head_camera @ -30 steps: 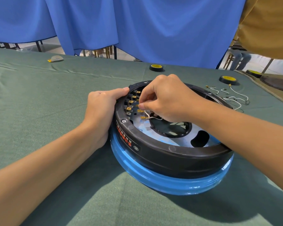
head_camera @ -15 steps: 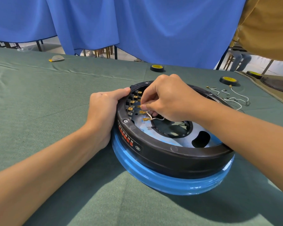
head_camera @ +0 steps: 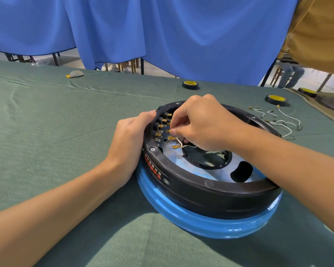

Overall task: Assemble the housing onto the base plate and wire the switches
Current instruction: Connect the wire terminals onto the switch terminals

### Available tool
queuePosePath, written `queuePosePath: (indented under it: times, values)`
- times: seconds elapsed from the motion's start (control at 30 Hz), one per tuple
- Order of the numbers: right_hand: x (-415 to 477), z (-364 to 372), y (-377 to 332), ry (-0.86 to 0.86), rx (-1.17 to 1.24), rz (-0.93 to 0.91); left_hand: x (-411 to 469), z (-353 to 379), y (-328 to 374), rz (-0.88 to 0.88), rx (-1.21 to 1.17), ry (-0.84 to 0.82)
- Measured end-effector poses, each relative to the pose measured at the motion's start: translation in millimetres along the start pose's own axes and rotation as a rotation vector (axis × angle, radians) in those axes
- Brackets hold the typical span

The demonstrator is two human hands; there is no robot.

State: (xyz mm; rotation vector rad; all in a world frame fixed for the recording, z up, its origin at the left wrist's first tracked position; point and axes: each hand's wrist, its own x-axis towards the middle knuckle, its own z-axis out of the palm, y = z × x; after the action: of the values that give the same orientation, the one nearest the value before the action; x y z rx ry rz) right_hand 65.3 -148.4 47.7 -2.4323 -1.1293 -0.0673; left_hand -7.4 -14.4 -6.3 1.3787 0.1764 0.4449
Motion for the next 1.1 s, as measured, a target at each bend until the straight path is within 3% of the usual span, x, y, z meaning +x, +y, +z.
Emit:
queuePosePath:
  times: [0.67,1.1]
  values:
    - [1,11,-5,0.075,-0.128,-0.028,4,-3,-1,0.082,0.073,-0.018]
    - [4,14,-9,0.095,-0.069,0.035,1,-2,0,0.117,0.120,-0.040]
